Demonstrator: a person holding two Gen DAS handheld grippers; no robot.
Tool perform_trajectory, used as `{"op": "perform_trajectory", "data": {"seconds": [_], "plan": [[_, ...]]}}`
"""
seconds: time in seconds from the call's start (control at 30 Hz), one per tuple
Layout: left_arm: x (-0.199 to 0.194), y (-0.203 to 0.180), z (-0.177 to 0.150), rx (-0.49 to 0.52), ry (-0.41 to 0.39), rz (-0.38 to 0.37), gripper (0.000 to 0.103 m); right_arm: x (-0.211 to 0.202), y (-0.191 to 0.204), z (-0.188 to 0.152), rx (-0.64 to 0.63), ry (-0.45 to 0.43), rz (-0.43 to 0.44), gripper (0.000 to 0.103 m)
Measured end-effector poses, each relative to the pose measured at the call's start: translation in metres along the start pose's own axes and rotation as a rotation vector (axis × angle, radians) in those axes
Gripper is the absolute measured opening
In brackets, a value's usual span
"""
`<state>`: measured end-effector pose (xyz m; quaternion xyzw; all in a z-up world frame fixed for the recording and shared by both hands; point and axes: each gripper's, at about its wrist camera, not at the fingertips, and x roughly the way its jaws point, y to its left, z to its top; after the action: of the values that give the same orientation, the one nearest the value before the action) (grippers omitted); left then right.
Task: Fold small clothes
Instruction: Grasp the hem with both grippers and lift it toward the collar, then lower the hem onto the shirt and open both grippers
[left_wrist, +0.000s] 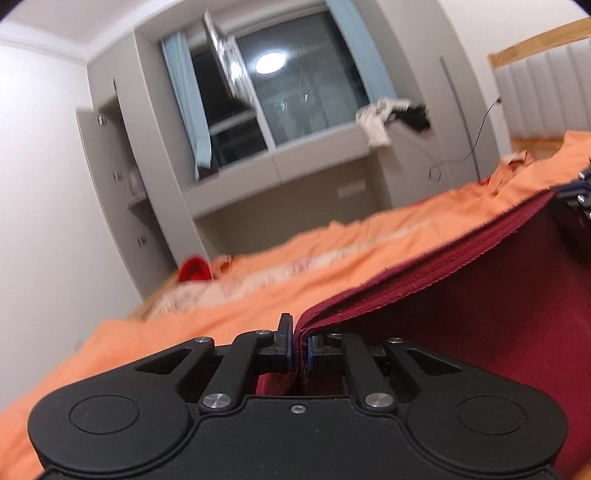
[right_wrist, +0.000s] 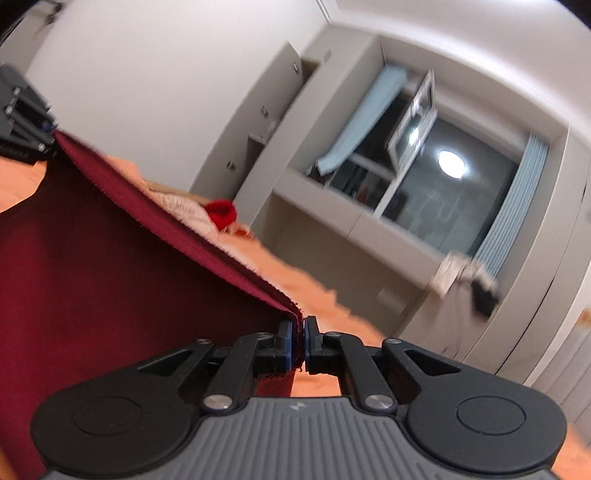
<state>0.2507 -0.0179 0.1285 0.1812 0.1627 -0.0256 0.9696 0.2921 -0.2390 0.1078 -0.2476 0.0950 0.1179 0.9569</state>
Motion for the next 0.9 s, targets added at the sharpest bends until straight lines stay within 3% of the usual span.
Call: {"op": "perform_trajectory", "data": {"seconds": [0.2, 0.4, 0.47, 0.6, 0.67, 0.73, 0.8, 0.9], "plan": [[0.080, 0.003, -0.016, -0.071, 0.138, -0.034, 0.008, 0.053, 0.003, -0.036, -0.016, 0.109, 0.049, 0.005], [0.115, -0.001, -0.040, -0.078, 0.238, -0.048, 0.013, 0.079, 0.003, -0.054, 0.030, 0.180, 0.083, 0.010], [0.123, 0.001, -0.043, -0.095, 0.273, -0.065, 0.015, 0.086, 0.002, -0.057, 0.040, 0.202, 0.080, 0.020], [0.134, 0.017, -0.048, -0.191, 0.323, -0.127, 0.020, 0.085, 0.001, -0.063, 0.069, 0.239, 0.105, 0.050], [0.131, 0.021, -0.051, -0.231, 0.322, -0.149, 0.034, 0.081, -0.002, -0.062, 0.062, 0.238, 0.104, 0.066], [0.125, 0.027, -0.051, -0.242, 0.310, -0.167, 0.074, 0.076, -0.007, -0.059, 0.062, 0.233, 0.112, 0.083], [0.116, 0.031, -0.051, -0.247, 0.284, -0.168, 0.082, 0.068, -0.011, -0.056, 0.062, 0.230, 0.143, 0.093], [0.106, 0.040, -0.049, -0.257, 0.262, -0.183, 0.087, 0.056, -0.009, -0.052, 0.028, 0.242, 0.191, 0.099]]}}
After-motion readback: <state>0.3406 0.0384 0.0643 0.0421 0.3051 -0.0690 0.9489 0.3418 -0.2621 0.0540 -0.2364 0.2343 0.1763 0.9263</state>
